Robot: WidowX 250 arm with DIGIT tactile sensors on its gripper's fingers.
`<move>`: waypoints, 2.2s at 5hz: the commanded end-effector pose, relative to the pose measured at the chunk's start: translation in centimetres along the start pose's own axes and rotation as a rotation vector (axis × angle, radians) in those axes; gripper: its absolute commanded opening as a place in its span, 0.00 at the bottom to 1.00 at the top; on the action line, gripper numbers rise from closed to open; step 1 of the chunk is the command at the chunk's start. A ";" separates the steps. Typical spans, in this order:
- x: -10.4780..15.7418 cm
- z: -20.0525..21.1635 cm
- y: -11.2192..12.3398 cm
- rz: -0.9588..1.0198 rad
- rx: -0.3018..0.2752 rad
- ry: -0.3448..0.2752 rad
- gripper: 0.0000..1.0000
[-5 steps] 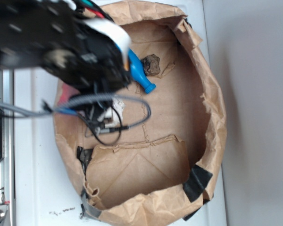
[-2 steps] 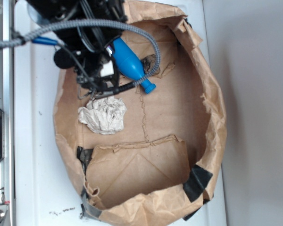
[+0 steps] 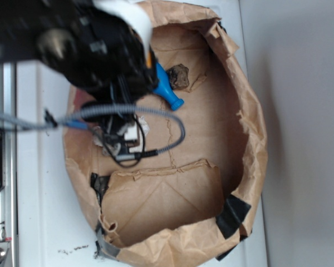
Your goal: Grab the white paper.
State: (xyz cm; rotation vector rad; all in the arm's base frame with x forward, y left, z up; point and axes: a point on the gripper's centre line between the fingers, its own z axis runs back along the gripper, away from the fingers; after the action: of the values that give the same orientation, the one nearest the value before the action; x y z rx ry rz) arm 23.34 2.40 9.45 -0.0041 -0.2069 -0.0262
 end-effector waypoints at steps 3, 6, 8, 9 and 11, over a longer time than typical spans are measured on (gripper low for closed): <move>-5.8 -7.1 -3.7 -0.070 0.058 0.170 1.00; -5.5 -5.9 -4.6 -0.063 0.049 0.112 0.00; -5.1 -2.1 -4.3 0.040 -0.035 0.098 0.00; -5.1 -1.0 -4.5 0.050 -0.064 0.051 0.00; -2.2 1.3 -0.7 0.079 -0.100 -0.007 1.00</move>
State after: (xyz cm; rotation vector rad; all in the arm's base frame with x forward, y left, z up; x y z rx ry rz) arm 21.38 0.88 9.56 -0.1191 -0.1657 0.0231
